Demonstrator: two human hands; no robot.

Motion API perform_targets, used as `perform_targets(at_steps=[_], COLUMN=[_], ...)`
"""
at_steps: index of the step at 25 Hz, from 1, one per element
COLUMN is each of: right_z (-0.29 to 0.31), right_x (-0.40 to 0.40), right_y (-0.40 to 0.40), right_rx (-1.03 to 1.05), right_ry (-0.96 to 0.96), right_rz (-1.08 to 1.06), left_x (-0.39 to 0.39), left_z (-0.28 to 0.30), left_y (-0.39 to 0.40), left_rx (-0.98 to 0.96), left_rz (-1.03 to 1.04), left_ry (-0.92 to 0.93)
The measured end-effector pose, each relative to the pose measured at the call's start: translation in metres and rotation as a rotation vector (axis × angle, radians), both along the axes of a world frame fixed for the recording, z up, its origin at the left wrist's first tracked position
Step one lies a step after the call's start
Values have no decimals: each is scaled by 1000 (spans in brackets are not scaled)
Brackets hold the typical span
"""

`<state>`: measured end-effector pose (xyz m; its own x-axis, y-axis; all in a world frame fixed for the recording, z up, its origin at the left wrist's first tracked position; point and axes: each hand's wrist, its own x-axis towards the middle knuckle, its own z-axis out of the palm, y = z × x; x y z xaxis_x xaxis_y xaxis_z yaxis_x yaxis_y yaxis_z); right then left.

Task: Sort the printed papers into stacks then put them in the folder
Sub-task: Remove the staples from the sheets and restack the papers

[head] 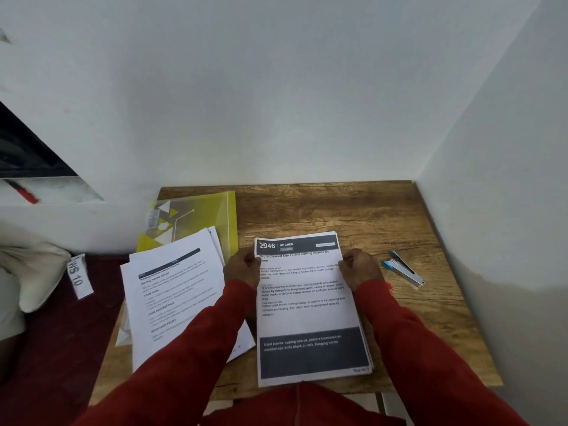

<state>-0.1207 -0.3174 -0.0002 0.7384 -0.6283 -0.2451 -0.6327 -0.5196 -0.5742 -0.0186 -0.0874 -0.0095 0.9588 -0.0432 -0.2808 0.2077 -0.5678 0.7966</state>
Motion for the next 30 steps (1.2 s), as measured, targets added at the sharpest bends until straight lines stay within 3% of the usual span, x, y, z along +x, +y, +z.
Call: perform_targets(at_steps=[6,30], right_z=[1,5], right_x=[2,-8], right_y=[1,9], right_rx=[10,27], right_ry=[9,-50], right_rz=[5,10], left_x=[8,19], left_z=[5,4], left_y=[4,3], left_rx=[129,-55], left_rz=[-42,79], left_ry=[-13,191])
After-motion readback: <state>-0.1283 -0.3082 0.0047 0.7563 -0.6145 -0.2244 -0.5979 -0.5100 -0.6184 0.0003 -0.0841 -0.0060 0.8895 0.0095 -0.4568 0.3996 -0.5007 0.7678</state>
